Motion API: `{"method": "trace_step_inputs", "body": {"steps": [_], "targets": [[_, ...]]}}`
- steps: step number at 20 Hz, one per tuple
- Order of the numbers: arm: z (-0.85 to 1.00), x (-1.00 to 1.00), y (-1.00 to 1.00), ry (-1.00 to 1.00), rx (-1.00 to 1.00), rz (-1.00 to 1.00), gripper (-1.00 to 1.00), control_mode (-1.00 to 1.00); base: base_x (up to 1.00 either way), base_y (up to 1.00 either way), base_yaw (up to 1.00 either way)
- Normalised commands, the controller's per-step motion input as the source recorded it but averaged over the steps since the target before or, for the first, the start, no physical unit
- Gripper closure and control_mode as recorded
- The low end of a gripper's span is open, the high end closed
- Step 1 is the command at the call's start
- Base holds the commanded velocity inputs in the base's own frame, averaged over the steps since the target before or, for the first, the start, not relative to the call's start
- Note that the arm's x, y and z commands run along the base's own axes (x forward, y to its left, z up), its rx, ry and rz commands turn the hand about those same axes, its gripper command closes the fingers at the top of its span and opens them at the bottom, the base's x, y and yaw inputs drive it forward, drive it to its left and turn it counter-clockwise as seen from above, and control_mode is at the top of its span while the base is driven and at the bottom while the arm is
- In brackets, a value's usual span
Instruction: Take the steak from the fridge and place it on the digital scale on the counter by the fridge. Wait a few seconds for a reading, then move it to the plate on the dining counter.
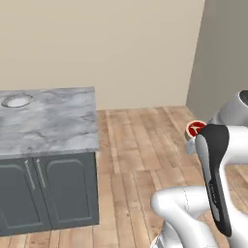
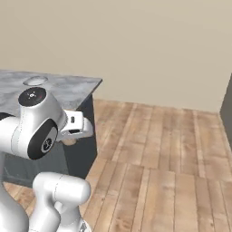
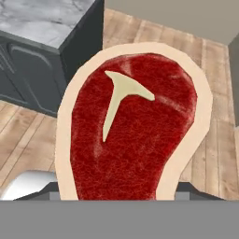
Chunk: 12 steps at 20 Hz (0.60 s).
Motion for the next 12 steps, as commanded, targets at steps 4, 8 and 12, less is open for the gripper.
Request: {"method": "trace_step_inputs", "body": {"steps": [4, 8, 12], "targets": [[0.0, 0.0, 0.0, 0.0, 0.0, 0.0, 1.0, 1.0, 0.59, -0.16, 0.59], [0.0, 0.0, 0.0, 0.0, 0.0, 0.0, 1.0, 1.0, 0.96, -0.82, 0.35], [0.0, 0.0, 0.0, 0.0, 0.0, 0.0, 1.0, 1.0, 1.0, -0.86, 0.36]]}}
